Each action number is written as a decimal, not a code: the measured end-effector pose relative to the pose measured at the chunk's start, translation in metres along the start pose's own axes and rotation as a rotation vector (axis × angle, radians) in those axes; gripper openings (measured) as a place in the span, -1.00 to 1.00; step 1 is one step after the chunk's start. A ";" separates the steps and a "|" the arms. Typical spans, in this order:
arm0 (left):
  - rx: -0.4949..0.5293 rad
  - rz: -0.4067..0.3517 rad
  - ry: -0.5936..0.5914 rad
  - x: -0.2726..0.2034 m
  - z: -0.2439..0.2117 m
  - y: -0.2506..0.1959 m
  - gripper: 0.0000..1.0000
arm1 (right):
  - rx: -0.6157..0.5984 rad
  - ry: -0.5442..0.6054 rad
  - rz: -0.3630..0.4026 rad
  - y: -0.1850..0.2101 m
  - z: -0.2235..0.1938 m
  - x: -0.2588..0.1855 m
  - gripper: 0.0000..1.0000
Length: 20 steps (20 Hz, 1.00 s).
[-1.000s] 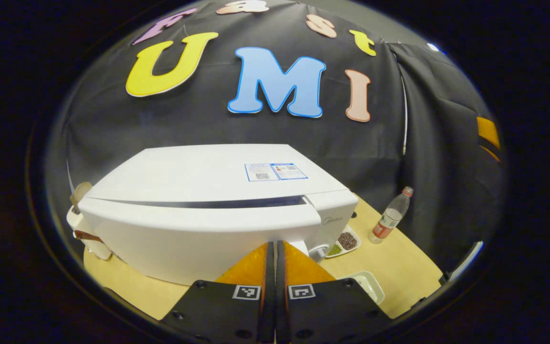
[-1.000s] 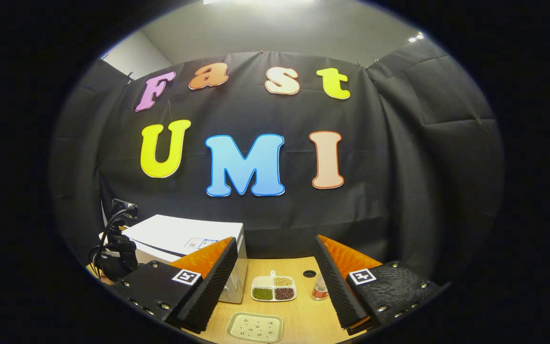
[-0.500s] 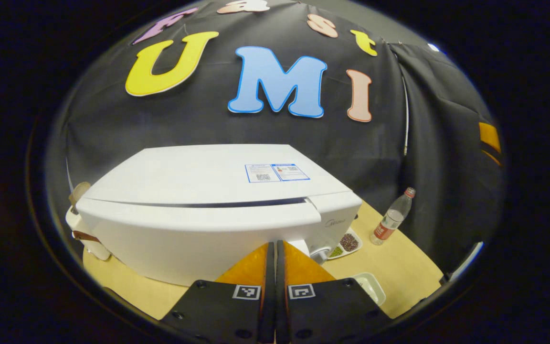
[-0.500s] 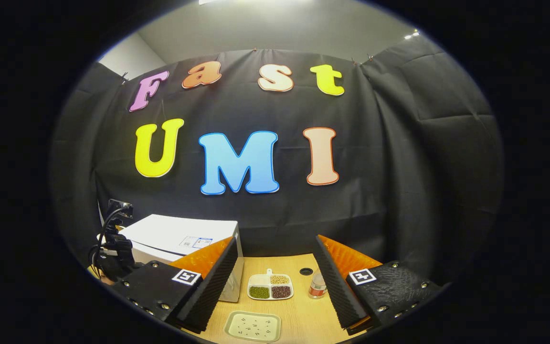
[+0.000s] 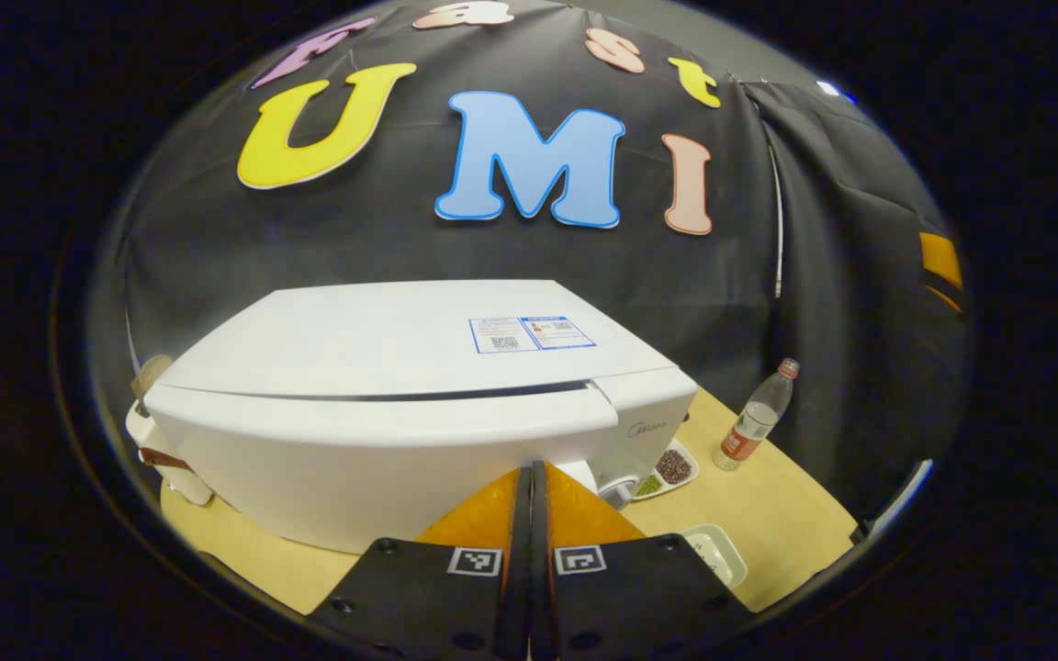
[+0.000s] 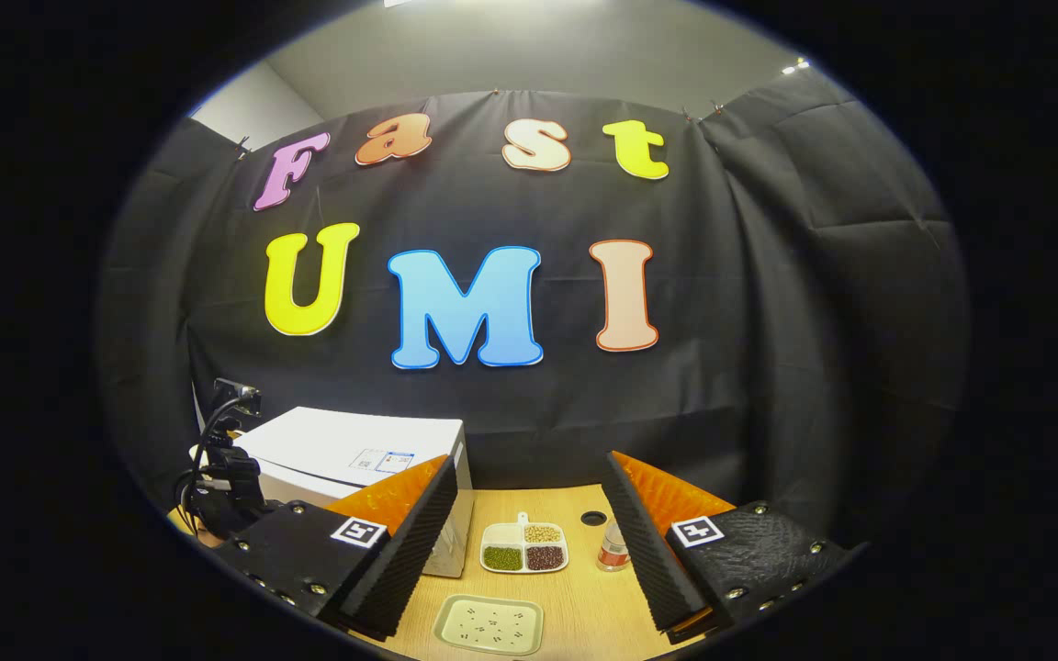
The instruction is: Open the microwave oven with the left hand, put the food in, and close the microwave oven.
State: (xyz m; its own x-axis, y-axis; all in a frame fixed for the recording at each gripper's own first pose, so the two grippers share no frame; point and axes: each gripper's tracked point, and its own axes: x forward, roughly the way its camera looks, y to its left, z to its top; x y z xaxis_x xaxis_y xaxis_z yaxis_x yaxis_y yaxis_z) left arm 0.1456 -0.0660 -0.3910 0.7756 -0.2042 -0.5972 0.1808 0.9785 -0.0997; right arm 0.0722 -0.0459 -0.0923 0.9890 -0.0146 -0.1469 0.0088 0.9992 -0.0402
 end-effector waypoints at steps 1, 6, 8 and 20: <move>0.002 -0.001 -0.002 -0.001 0.002 0.001 -0.86 | -0.003 -0.004 0.000 0.000 0.001 0.000 0.94; 0.027 -0.005 -0.005 0.001 0.001 0.000 -0.86 | -0.008 -0.009 0.002 0.000 0.002 -0.003 0.94; 0.033 -0.005 -0.006 0.001 0.001 0.001 -0.86 | -0.009 -0.007 0.004 0.002 0.000 -0.004 0.94; 0.042 -0.002 -0.022 0.001 0.015 0.001 -0.85 | -0.013 -0.007 -0.008 0.000 0.002 -0.020 0.93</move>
State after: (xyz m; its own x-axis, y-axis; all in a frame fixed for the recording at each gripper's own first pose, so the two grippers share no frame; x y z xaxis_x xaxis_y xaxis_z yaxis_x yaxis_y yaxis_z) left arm 0.1558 -0.0661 -0.3796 0.7880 -0.2074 -0.5797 0.2075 0.9759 -0.0672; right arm 0.0532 -0.0451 -0.0872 0.9899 -0.0227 -0.1397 0.0153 0.9984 -0.0538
